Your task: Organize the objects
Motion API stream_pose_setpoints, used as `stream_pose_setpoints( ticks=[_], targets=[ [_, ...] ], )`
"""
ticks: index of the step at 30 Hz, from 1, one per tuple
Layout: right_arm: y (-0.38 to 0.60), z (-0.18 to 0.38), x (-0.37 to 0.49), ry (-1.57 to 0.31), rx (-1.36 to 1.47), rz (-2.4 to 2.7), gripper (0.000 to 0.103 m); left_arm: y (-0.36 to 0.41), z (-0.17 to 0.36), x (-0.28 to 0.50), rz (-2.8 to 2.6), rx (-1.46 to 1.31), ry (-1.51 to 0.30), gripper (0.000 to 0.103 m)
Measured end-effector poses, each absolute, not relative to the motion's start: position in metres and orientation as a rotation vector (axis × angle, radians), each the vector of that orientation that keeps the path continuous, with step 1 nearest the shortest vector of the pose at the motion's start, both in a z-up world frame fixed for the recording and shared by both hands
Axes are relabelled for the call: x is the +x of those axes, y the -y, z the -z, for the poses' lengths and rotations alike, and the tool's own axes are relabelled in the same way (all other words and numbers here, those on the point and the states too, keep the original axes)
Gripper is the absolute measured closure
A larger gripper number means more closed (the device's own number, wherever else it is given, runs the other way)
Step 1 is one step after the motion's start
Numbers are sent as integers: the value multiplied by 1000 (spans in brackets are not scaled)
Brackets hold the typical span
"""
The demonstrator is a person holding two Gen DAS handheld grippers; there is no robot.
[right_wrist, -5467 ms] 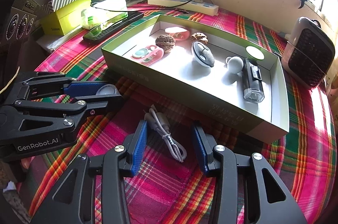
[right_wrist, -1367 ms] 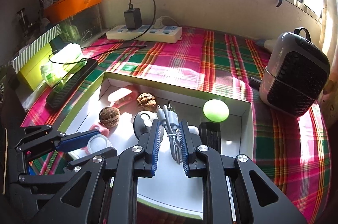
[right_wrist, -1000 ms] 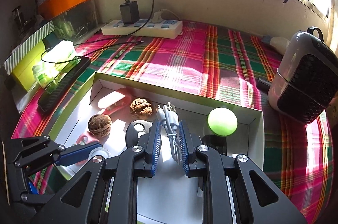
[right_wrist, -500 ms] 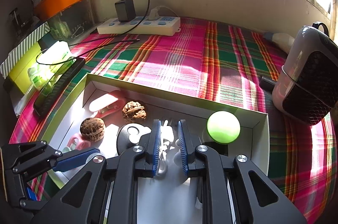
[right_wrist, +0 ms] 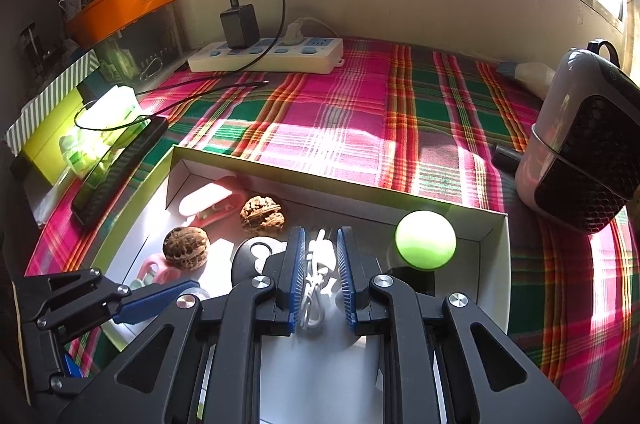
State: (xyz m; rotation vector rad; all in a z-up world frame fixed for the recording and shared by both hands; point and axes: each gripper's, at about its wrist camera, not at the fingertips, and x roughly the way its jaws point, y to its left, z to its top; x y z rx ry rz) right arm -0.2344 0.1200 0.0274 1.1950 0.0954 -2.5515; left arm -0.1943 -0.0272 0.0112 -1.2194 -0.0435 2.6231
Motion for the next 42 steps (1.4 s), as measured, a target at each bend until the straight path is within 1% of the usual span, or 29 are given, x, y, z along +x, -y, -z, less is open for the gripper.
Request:
stream_pose_setpoints(
  ticks=[8, 13, 20, 25, 33, 35, 37, 42],
  targets=[
    [-125, -29, -229, -59, 1202, 2559, 85, 27, -11, -194, -2627, -1222, 44, 76],
    [-127, -31, -223, -36, 1200, 2558, 85, 31, -11, -192, -2640, -1233, 57, 71],
    [-129, -33, -212, -27, 1197, 2563, 84, 29, -18, -183, -2654, -1213, 50, 69],
    [-133, -39, -200, -13, 1185, 2581, 74, 26, -24, -173, -2673, -1198, 26, 69],
    [-137, -46, -174, 17, 1152, 2605, 73, 25, -37, -154, -2700, -1162, 19, 69],
    [-139, -48, -165, 28, 1140, 2613, 70, 24, -40, -148, -2701, -1160, 16, 69],
    [-141, -49, -157, 53, 1133, 2619, 64, 24, -42, -143, -2705, -1155, 17, 69],
    [-143, -54, -136, 46, 1110, 2641, 62, 24, -46, -128, -2725, -1147, 25, 69]
  ],
)
